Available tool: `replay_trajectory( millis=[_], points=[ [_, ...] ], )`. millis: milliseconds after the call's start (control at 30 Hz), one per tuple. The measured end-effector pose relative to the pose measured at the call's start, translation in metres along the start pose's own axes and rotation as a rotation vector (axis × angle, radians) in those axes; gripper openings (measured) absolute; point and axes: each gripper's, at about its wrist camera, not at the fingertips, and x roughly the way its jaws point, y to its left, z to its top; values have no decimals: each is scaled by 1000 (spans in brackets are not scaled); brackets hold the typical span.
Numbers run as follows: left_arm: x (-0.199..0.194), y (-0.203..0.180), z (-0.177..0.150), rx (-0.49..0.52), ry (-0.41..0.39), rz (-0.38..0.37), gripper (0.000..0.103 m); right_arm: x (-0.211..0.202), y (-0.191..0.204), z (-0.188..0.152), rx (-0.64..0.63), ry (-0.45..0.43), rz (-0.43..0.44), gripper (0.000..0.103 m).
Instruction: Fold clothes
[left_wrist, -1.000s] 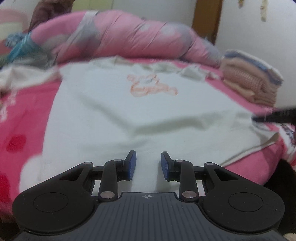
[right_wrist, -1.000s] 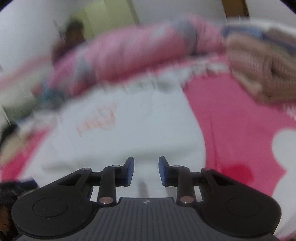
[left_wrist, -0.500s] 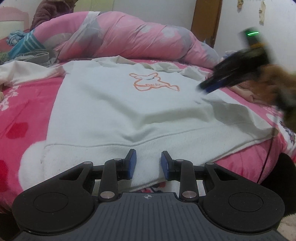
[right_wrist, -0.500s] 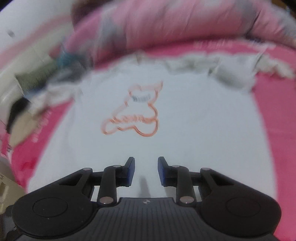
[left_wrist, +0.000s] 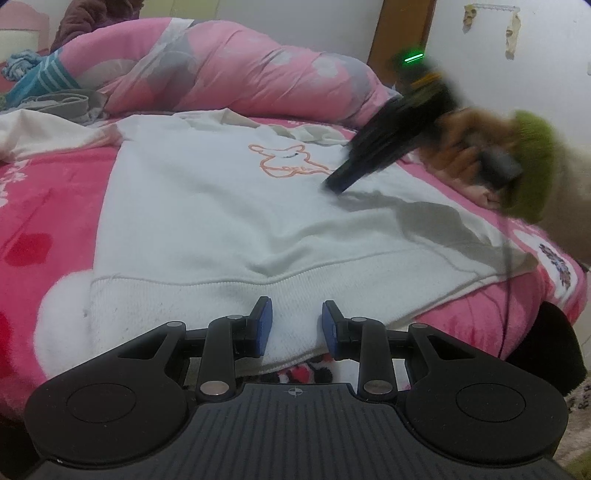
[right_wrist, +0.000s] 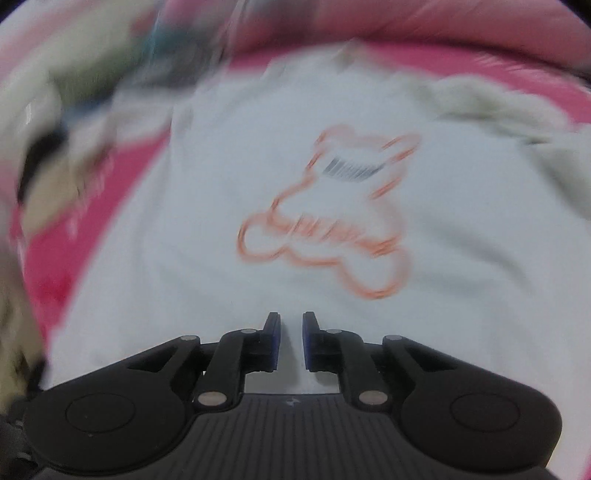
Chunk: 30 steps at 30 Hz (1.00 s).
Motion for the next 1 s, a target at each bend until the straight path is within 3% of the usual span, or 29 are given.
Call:
replay_trajectory(
  millis=[67, 167, 233, 333, 500, 533, 600, 733, 1000],
  points=[
    [0, -1, 0, 4, 4, 3, 30, 12, -5, 19, 47, -66, -23, 4],
    [0, -1, 1, 11, 5, 1, 30, 5, -14, 46, 166, -162, -93, 9],
    [-1, 1, 0, 7, 1, -10, 30, -8, -7, 48, 144, -155, -64, 11],
    [-2, 4, -1, -4, -4, -22, 30, -16, 32, 33, 29, -31, 159, 29],
    [-4, -1, -2, 12, -3, -7, 30, 47, 99, 32, -121, 67, 157, 29],
    [-4, -2, -1, 17, -3, -4, 30, 51, 101, 39, -83, 31, 153, 27],
    [-4, -3, -1, 25, -3, 2, 30, 46, 88, 59, 59, -78, 121, 29],
    [-6, -1, -5, 23, -17, -13, 31, -13, 51, 48, 118, -162, 67, 30],
    [-8, 0, -4, 21, -6, -19, 31, -21, -51, -1, 218, -57, -114, 34]
  ],
)
